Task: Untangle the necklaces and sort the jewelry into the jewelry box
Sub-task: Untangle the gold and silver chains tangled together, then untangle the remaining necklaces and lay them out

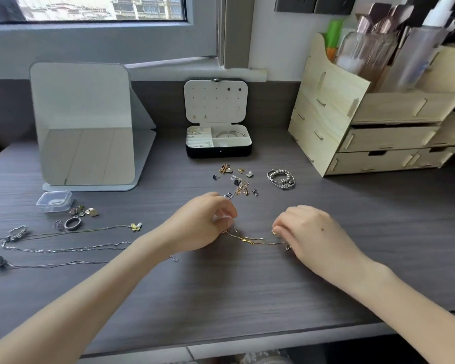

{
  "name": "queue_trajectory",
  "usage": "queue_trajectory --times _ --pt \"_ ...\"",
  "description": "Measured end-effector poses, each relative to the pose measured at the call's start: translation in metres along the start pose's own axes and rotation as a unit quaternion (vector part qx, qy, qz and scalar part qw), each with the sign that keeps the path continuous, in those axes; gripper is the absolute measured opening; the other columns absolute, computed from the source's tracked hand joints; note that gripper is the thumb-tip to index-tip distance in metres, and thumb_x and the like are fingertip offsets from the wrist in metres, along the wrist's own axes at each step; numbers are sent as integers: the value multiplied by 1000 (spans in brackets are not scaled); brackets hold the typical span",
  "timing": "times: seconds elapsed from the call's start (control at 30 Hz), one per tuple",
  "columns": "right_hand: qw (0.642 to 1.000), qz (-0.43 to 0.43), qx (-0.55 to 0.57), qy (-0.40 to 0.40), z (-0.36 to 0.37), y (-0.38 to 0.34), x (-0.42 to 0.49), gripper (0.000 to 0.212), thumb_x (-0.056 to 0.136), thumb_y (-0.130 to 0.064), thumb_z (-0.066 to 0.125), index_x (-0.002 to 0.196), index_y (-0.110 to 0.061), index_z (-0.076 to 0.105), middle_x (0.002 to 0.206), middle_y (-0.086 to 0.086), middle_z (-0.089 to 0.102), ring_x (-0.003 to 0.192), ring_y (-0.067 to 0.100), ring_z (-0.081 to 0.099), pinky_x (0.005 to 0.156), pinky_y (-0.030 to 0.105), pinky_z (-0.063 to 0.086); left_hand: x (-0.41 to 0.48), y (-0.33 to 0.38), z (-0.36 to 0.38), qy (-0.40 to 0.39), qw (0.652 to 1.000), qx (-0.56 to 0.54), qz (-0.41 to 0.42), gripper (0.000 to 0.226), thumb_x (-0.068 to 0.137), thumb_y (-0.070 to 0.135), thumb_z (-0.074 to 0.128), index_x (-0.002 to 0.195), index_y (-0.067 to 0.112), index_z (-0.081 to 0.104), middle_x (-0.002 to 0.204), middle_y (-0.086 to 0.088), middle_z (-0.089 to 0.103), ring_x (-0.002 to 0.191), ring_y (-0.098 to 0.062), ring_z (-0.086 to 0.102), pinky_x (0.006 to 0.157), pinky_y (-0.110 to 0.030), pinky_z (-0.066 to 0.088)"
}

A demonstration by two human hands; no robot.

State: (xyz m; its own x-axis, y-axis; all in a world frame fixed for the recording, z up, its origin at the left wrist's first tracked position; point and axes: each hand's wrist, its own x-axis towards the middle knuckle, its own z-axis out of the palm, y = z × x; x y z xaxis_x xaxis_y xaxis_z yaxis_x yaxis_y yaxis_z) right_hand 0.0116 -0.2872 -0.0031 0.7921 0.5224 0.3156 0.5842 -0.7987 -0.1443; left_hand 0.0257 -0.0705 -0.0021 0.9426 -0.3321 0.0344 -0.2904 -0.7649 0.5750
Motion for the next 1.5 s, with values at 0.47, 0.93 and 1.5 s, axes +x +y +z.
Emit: queue_trajectory --times 0.47,0.93,1.5 --pt "775 133 611 98 -117 -37 78 22 99 -9 39 82 -8 53 70 13 71 65 25 69 57 31 57 -3 29 -21 -82 871 -484 22 15 85 21 56 88 9 66 62 -1 56 61 -16 56 66 -24 49" --pt "891 261 369 37 31 -47 74 21 90 -13 52 72 -16 63 66 0 69 66 19 66 63 32 53 -40 -109 -94 110 964 -42 -238 20 92 20 57 79 10 69 53 0 43 46 -14 36 45 -23 31" --pt "981 150 112 49 64 -65 72 18 91 -22 52 97 -19 68 96 -4 68 95 22 61 73 30 41 -26 -121 -123 62 940 183 -283 9 84 17 63 76 17 60 89 -12 69 77 -25 61 67 -29 47"
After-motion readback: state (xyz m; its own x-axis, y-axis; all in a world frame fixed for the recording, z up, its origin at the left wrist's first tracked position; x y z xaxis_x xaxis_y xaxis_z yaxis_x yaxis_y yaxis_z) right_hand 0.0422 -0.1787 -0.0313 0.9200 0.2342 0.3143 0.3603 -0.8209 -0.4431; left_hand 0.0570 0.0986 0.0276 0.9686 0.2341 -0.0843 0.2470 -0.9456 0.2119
